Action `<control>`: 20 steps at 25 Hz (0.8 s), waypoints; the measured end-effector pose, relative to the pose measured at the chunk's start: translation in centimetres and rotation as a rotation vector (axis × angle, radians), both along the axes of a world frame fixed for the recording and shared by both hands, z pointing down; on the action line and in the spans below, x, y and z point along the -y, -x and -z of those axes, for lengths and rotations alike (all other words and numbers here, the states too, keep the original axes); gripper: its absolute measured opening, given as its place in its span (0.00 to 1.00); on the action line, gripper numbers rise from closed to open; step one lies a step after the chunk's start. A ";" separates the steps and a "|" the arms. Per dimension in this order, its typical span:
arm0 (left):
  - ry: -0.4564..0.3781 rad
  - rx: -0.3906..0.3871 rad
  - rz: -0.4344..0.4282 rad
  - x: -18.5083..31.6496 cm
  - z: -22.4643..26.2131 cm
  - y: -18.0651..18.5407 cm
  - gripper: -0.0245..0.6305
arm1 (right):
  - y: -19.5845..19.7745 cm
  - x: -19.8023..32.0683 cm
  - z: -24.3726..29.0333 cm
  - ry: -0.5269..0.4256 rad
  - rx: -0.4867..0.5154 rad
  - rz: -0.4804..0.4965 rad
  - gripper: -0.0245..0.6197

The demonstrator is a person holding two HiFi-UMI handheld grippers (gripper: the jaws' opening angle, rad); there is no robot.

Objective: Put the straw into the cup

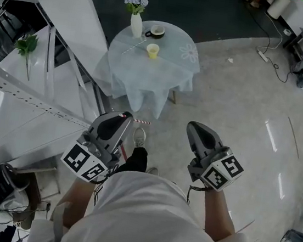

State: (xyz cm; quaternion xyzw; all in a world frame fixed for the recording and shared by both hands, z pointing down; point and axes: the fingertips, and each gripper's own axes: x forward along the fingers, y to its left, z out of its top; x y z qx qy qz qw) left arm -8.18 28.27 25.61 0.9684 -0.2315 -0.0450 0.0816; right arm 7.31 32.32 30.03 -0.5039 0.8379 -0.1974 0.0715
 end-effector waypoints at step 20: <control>0.079 -0.009 -0.013 20.3 -3.6 -1.2 0.08 | -0.9 19.6 -3.7 0.095 -0.018 -0.019 0.07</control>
